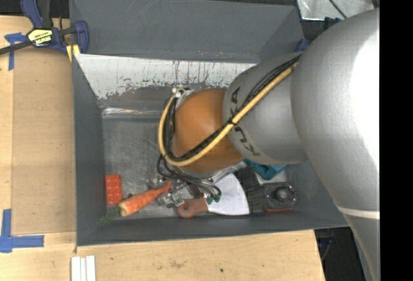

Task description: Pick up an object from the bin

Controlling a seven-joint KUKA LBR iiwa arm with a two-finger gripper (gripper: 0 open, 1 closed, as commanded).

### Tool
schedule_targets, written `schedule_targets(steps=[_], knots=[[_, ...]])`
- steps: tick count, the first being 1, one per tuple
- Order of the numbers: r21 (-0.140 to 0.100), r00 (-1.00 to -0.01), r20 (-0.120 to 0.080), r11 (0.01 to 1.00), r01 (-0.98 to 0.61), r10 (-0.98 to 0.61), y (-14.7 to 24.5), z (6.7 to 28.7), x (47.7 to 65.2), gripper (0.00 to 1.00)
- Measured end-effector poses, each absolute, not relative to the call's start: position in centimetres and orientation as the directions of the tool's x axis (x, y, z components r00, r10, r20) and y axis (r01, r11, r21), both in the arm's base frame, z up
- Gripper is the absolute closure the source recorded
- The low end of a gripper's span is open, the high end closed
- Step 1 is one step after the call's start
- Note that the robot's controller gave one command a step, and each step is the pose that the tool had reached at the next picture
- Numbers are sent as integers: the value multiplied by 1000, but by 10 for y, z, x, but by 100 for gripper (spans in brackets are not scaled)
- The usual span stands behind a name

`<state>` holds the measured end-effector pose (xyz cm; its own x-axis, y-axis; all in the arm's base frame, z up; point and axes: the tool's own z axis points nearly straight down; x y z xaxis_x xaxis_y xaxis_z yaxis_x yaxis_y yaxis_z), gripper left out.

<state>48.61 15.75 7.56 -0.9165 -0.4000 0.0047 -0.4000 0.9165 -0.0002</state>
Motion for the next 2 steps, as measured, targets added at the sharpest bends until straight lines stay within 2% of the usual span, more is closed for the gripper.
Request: schedule_targets(steps=[1, 2], knots=[[0, -917, 5, 917, -400, -400, 158, 76, 486, 100], [0, -692, -1, 692, -722, -722, 115, 204, 501, 100]])
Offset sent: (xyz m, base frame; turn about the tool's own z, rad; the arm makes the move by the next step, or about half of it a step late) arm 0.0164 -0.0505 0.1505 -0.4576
